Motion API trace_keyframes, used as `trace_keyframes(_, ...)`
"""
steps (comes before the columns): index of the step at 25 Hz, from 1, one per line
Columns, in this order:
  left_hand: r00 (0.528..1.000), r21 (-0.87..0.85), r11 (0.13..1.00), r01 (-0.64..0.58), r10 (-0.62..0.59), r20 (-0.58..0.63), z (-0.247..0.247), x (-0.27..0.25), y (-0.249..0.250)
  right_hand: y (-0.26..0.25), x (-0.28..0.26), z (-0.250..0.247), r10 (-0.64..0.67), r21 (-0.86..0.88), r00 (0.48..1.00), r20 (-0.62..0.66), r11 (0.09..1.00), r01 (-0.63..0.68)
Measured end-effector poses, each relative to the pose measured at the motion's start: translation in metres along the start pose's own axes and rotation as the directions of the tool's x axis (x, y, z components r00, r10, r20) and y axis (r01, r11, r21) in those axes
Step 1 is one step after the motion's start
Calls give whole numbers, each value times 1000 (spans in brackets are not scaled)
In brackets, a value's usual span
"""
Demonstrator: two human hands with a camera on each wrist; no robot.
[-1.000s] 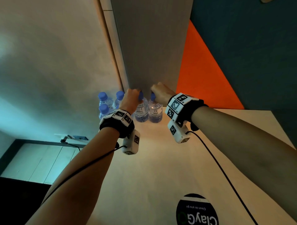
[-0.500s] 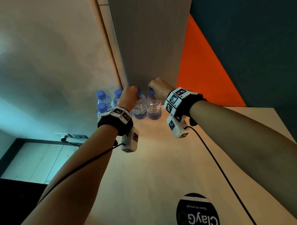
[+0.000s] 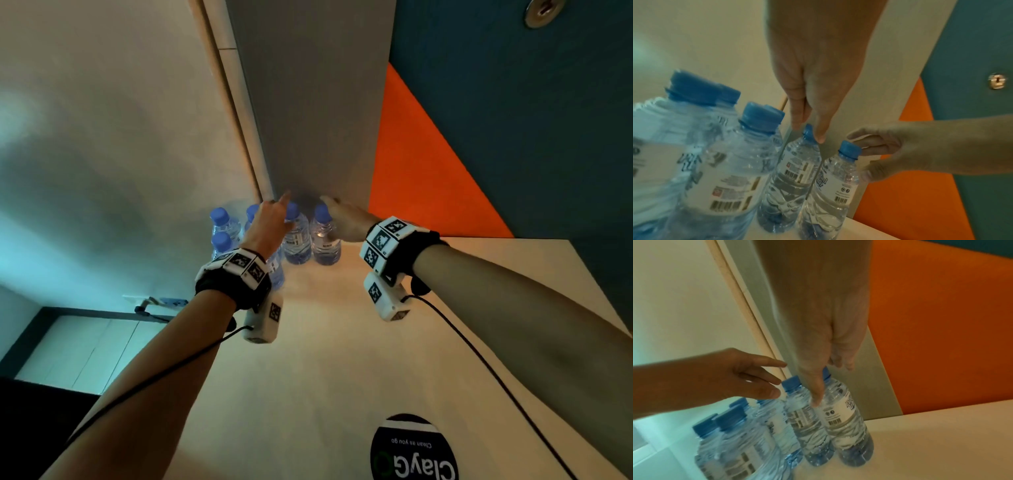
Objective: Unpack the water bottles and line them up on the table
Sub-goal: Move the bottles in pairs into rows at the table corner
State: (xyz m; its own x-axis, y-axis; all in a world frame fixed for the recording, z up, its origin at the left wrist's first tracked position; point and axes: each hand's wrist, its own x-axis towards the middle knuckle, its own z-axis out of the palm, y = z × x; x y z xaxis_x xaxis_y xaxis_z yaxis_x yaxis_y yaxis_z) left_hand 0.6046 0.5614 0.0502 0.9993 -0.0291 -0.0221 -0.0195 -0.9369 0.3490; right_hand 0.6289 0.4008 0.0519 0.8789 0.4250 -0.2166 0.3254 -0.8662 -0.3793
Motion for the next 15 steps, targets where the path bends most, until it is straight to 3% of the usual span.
trace_keyframes(3, 997, 18, 997, -70, 71, -6, -8, -28, 1, -1, -36, -6, -71, -10, 997, -34, 997, 71)
trace_keyframes(7, 977, 85, 977, -196, 186, 107, -26, -94, 22, -15, -121, -24, -153, -65, 988, -2, 986, 153)
trace_keyframes(11, 966, -71, 980, -185, 195, 171, -29, -186, 45, -37, -224, -24, -173, -8, 985, 11, 985, 173)
trace_keyframes(15, 926, -64, 973, -223, 232, 299, -25, -281, 66, -54, -323, -5, -171, 20, 983, 66, 985, 170)
